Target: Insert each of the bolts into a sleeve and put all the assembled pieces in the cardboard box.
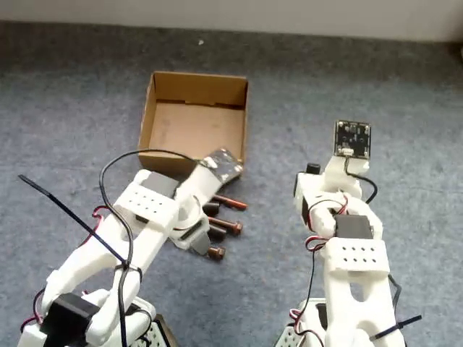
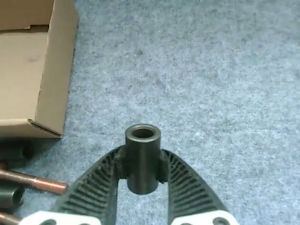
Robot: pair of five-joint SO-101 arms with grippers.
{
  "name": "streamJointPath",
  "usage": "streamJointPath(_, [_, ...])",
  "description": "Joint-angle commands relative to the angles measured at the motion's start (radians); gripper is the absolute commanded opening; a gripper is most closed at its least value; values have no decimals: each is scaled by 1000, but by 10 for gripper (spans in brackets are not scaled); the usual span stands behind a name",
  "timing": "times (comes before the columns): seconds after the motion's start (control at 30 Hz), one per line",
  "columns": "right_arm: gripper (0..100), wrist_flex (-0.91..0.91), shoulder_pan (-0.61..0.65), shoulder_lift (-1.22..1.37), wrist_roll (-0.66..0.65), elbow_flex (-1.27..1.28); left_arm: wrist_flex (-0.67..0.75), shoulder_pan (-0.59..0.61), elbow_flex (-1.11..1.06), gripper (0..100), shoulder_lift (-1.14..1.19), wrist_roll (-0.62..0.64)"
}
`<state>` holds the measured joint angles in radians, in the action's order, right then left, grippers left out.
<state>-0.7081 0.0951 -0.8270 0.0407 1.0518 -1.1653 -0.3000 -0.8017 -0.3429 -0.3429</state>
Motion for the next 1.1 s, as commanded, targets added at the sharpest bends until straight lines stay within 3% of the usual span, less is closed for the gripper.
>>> streamJointPath(0.0, [5,31,-47,-28,5,-15,11,-70,45,309,4,-173])
streamJointPath(0.27, [5,31,-56,-28,8,-15,60,-147,39,309,10,-359])
streamJointPath(0.5, [5,31,-56,-28,8,-15,140,-237,39,305,183,-361])
streamJointPath(0.87, [5,31,-56,-30,5,-15,103,-243,174,115,367,-361])
streamJointPath(1.07, [5,31,-56,-30,3,-15,55,-243,163,81,366,-359])
